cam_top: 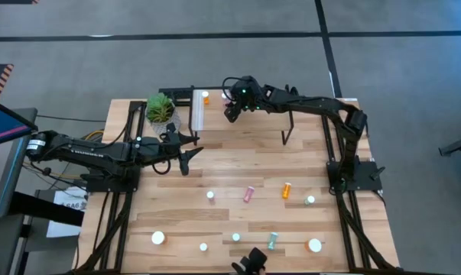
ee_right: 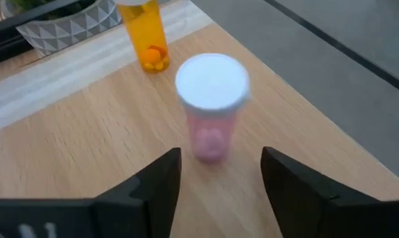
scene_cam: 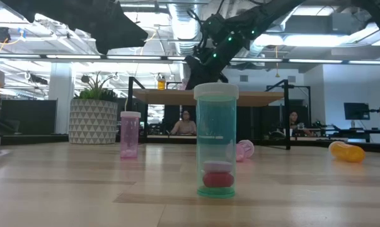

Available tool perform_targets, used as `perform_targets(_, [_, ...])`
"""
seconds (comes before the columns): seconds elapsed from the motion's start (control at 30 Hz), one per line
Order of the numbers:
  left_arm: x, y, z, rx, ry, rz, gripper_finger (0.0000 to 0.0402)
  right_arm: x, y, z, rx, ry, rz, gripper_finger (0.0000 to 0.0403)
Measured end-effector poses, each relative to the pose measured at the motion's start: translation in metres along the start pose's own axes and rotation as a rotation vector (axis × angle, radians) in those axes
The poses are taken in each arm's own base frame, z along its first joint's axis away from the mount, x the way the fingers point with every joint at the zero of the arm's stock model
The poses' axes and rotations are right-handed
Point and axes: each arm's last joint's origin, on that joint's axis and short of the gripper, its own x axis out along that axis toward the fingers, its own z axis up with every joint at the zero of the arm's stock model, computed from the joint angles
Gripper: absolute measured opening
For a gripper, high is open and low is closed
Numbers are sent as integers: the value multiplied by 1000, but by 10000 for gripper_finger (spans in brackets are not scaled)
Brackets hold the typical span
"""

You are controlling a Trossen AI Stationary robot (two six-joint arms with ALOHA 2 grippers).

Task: Pick and place medicine bottles onto shelf by color
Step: Put the top pink pill bottle on the shelf, then put the bottom small orange pill bottle on the shelf aligned with the other small orange pill bottle

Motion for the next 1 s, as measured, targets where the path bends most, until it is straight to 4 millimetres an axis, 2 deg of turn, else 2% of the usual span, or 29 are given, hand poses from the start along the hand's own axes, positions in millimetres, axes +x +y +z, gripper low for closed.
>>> perform_targets(0.23, [0,-1,0,-8,3,-23,174,-44,2,8,-18,55,-27,225])
perform_targets(0.4, [-2,-6,2,-19,-19,-53,174,-84,20,3,-59,96,-114,218])
perform_targets(0.57, [-7,-19,0,-9,-15,-128,174,-120,46,-25,-76,17,-99,205])
perform_targets(0.77, [-13,-41,-8,8,39,-318,174,-165,74,-79,-33,-70,65,189])
perform_targets(0.9, [-9,-55,-15,28,108,-357,174,-193,96,-113,-36,-157,199,181])
perform_targets(1.0, [1,-68,-11,50,169,-404,174,-213,111,-134,-36,-249,242,176])
